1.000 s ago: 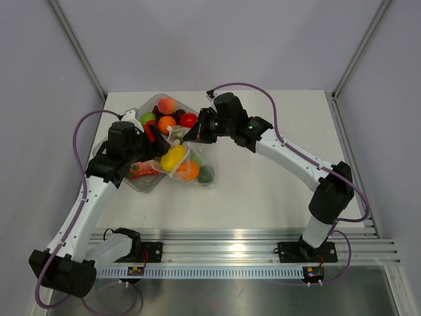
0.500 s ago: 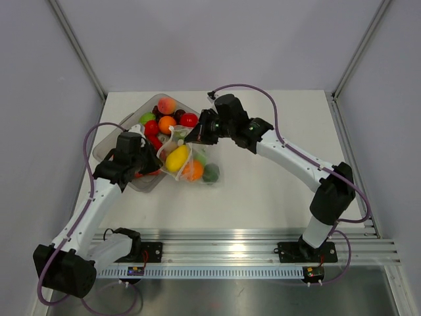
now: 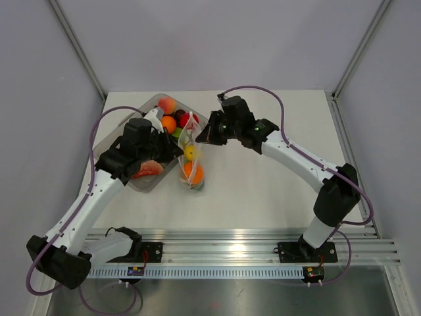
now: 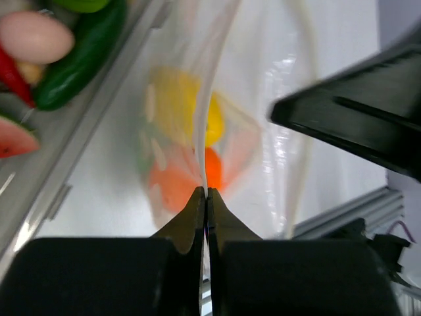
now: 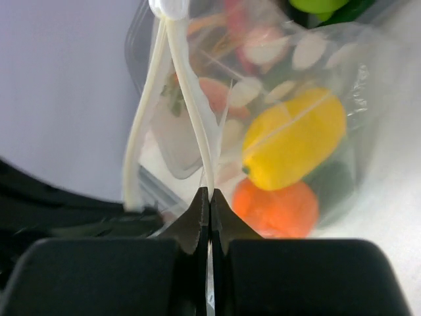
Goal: Place the food in the zip-top bag and seal the zipper
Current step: Adjust the fake fruit in the zipper food storage bag.
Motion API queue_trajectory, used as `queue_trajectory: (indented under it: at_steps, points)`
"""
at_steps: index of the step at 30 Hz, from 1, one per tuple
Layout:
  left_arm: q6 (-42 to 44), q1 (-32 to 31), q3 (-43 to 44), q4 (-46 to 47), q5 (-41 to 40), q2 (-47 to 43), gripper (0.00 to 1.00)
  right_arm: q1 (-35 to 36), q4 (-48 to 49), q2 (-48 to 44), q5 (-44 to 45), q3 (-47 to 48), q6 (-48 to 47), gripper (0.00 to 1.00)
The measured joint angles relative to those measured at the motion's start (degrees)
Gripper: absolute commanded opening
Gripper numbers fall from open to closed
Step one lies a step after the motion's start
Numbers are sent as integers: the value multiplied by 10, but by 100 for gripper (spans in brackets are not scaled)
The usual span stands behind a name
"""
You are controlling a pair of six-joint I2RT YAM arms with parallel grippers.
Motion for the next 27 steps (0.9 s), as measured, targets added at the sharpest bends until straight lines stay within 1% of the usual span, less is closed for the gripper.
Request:
queue_trajectory:
  at_steps: [3,7,11,17,21,25,26,27]
  points:
    - [-12,-26,30,18,26,15,0,-23,-24,-19,15,-10,-11,0]
    - [-20,-27,60,31,31,31,0,-35,-54,-60,43,-14,-26,0]
    - [-20,-27,84,41,28,59,0,-33,-72,-114,52,-15,-42,0]
    - [-18,-27,84,45,26,104,0,-33,-87,-160,55,-47,-59,0]
    - [-15,-27,76,50,29,130,0,-33,-106,-160,57,-71,-67,0]
    - [-9,-27,59,54,30,150,1,-33,-126,-156,58,-74,-78,0]
    - [-7,-27,57,54,30,153,3,-33,-128,-154,58,-74,-80,0]
    - [-5,-27,56,52,30,155,15,-33,-128,-152,58,-74,-83,0]
